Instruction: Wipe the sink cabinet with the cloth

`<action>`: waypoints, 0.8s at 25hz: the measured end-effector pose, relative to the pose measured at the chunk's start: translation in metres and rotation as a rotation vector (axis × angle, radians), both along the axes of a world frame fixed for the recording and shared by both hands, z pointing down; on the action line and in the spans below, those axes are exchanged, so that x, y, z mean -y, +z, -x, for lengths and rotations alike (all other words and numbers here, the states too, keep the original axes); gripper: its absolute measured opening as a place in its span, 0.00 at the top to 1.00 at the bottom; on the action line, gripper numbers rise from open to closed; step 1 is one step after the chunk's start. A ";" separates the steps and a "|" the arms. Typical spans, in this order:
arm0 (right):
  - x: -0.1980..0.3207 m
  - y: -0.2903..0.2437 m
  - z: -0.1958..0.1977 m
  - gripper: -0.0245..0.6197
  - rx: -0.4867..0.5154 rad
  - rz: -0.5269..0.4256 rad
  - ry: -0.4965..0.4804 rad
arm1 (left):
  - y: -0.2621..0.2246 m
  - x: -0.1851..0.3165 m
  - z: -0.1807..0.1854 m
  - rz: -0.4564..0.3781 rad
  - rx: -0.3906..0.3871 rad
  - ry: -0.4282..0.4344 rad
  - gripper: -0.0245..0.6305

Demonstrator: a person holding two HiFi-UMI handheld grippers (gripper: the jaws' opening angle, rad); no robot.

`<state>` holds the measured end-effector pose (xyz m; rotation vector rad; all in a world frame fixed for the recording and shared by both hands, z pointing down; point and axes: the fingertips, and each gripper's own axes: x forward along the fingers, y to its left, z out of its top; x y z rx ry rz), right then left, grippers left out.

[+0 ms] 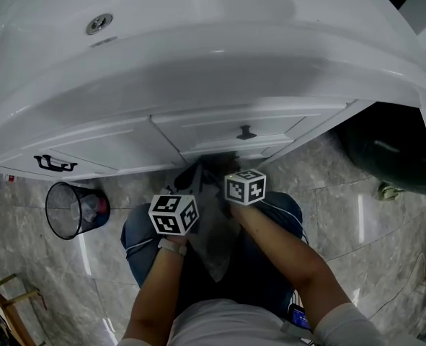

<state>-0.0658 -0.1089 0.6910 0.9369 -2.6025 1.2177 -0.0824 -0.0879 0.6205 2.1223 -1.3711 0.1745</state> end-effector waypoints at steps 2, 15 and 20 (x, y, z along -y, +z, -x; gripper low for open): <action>0.000 -0.015 -0.001 0.84 0.030 -0.039 0.014 | 0.000 0.000 -0.003 -0.003 0.007 0.006 0.95; 0.006 -0.076 -0.052 0.85 0.245 -0.084 0.148 | -0.024 0.005 -0.029 -0.137 -0.030 0.019 0.95; 0.016 -0.073 -0.105 0.85 0.237 -0.049 0.286 | -0.015 0.006 -0.042 -0.103 0.006 0.023 0.95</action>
